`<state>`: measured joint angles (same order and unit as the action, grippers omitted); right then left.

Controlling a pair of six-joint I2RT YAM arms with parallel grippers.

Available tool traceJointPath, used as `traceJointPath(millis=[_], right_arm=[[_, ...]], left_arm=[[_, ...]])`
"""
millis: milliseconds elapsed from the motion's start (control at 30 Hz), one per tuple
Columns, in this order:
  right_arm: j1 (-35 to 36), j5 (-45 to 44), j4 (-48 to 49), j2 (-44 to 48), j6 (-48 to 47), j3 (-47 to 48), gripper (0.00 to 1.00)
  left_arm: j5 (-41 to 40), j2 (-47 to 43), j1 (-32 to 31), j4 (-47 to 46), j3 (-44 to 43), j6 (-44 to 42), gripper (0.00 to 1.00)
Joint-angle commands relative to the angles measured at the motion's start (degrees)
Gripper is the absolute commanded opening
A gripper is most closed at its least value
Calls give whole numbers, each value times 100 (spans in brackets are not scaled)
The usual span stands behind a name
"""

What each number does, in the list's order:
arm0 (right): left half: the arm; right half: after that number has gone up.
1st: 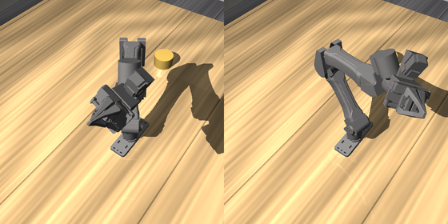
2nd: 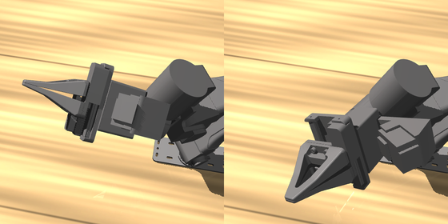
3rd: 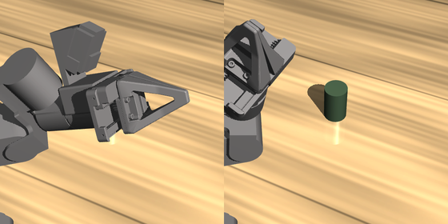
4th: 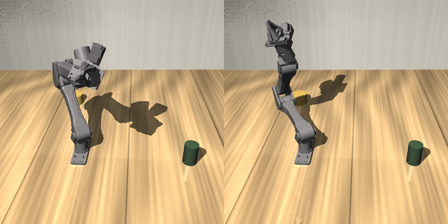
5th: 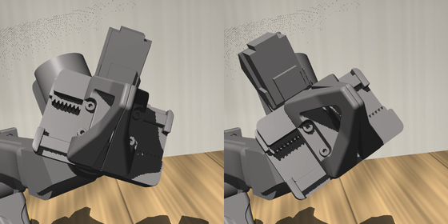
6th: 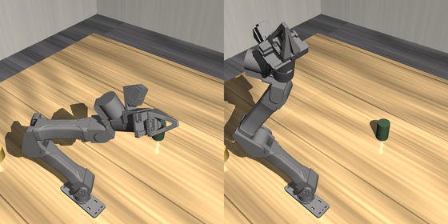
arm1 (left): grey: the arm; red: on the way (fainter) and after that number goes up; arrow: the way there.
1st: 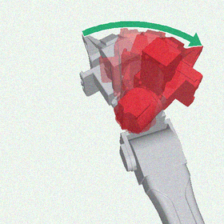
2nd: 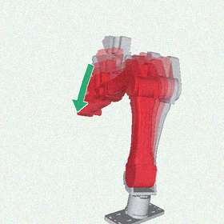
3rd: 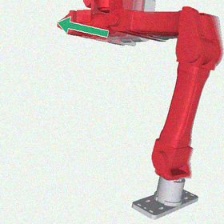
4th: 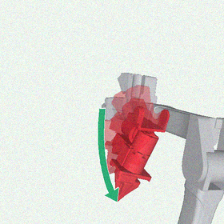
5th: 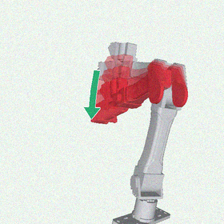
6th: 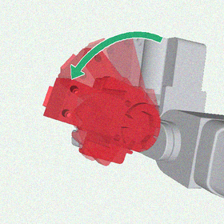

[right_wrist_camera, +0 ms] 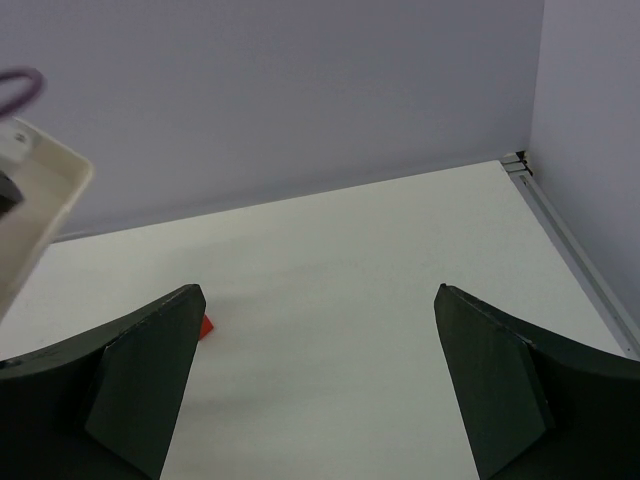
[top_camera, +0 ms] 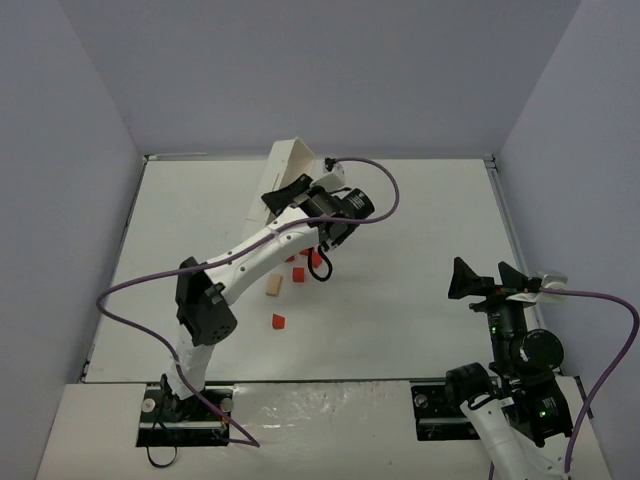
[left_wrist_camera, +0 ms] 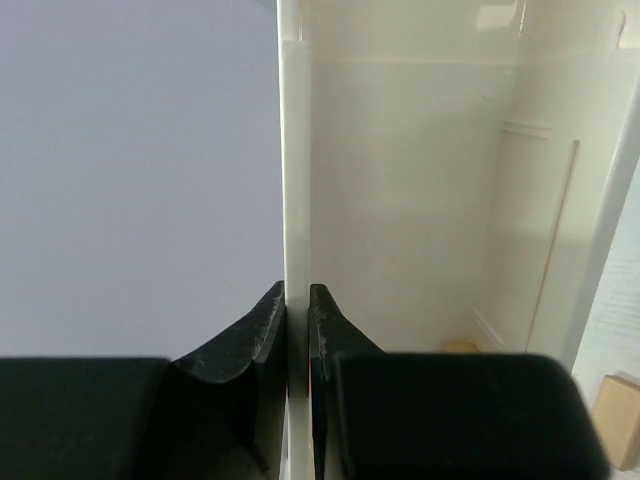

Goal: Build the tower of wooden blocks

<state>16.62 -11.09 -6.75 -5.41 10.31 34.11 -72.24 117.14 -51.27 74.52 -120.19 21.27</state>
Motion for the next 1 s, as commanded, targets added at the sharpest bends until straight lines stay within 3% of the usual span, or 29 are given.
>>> traceJointPath(millis=[0,67,133,167,233,267,700,867,967], right_arm=[[43,107,421,-118,17,140,96],[43,107,421,-111,22,133,96],[43,99,421,-109,15,131,97],[45,103,421,-109,17,131,97],[52,116,428,-117,17,131,97],[52,128,423,-124,22,131,96],[52,127,424,-243,24,122,96],[52,167,424,-303,52,142,96],[52,77,446,-336,41,114,97]], left_arm=[[-712,-1261,27,-789,588,125,0],[-758,-1727,15,-1609,1455,-162,0],[-691,-2045,11,-3113,2433,-567,0],[-621,-2304,5,-4256,2695,-1173,0],[-432,-3011,-81,-8203,4526,-3633,0],[-193,-3174,-118,-9115,5011,-4402,0],[589,-3238,69,-10246,5252,-5671,0],[487,-3048,-850,-12453,5345,-8273,0],[410,-2480,-644,-12448,5655,-8661,0]])
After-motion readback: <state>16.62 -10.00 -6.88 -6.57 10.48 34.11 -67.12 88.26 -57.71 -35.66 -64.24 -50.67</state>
